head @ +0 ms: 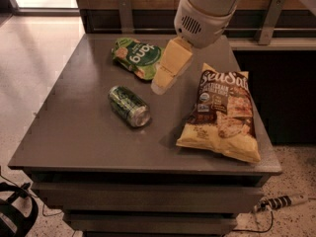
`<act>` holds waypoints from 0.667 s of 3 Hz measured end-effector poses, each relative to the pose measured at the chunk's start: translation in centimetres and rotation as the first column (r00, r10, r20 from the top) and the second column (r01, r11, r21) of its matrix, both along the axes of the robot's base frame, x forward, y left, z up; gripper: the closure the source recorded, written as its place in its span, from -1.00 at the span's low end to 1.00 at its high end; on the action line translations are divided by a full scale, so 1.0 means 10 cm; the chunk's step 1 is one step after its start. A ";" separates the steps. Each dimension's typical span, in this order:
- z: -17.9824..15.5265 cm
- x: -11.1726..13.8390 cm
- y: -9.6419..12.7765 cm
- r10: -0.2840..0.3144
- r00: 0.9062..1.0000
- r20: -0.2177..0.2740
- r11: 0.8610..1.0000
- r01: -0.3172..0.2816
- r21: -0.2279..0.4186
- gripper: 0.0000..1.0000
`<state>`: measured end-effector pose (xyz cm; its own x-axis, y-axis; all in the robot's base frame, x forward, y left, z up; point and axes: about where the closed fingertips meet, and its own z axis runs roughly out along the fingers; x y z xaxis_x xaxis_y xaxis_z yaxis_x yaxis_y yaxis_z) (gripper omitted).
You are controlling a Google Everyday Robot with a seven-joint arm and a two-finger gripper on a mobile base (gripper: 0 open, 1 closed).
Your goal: Place green can upright
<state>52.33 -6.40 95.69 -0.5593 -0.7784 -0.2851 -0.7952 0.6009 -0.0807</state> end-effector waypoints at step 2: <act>-0.20 0.03 0.52 -0.113 0.992 -0.057 0.991 0.108 -0.082 -1.00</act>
Offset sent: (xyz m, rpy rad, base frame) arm -0.0016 0.0815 -0.0337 -0.1379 0.1218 -0.1906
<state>52.68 -1.21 93.70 -0.6575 -0.7297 -0.1878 -0.7294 0.6789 -0.0840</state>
